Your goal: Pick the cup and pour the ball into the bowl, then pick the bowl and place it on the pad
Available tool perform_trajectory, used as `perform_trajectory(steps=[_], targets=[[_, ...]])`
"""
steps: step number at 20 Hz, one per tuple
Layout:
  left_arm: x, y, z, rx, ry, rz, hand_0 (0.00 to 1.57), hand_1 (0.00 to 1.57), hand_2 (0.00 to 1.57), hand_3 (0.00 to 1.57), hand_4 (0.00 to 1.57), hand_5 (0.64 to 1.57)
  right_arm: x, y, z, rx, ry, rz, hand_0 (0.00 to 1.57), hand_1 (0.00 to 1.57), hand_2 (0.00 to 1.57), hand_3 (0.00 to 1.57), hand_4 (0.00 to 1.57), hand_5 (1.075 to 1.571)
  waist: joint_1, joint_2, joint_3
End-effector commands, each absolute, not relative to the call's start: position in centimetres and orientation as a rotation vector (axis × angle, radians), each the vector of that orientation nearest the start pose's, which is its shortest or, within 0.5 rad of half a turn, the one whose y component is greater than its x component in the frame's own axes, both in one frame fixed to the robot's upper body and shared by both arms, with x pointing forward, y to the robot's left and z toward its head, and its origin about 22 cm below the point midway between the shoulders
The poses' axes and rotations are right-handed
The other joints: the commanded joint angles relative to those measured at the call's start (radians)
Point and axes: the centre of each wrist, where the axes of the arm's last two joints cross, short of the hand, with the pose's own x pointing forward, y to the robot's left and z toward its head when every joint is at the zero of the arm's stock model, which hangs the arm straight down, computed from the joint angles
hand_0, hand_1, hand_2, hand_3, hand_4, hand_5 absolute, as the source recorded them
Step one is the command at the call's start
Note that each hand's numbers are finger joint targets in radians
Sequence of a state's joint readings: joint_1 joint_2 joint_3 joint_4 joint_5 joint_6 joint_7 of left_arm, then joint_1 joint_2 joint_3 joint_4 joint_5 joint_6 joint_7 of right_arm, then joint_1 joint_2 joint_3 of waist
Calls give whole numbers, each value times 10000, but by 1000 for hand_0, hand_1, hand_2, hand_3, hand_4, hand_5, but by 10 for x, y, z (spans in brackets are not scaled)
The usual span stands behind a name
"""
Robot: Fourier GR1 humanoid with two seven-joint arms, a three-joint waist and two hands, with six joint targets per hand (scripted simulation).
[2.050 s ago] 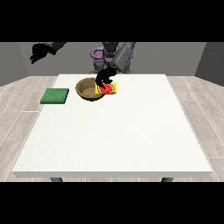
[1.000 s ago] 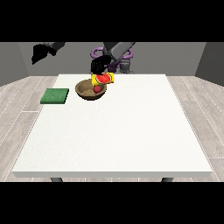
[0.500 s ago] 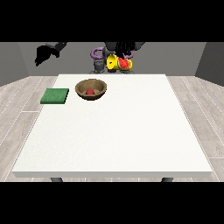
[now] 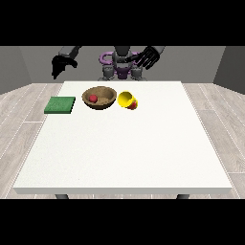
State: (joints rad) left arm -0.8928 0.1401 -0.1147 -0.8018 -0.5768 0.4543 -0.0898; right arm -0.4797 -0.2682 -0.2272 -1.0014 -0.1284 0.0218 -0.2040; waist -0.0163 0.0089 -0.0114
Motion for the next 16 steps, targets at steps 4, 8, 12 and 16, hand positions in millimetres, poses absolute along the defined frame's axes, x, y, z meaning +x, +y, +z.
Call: perform_trajectory(steps=[4,8,12,16], targets=[[427,160,143,194,-19581,-504,0,0,0,0,524,1560,352,-295,14,-911,-16750,-1041,0,0,436,466,659,1571,547,288,-35],[429,240,148,-2157,-19114,-426,0,0,0,0,397,1540,335,-289,-11,-762,-16086,-1459,0,0,361,385,674,1571,1071,-6,56],[429,317,196,-2603,-19186,-55,0,0,0,0,308,1537,331,-261,-17,-111,-16717,-1300,0,0,0,0,0,1568,693,629,101],[414,372,197,-2566,-19001,478,0,0,0,0,268,1550,326,-255,-21,-234,-16991,-1208,0,0,0,0,0,1569,368,832,111]])
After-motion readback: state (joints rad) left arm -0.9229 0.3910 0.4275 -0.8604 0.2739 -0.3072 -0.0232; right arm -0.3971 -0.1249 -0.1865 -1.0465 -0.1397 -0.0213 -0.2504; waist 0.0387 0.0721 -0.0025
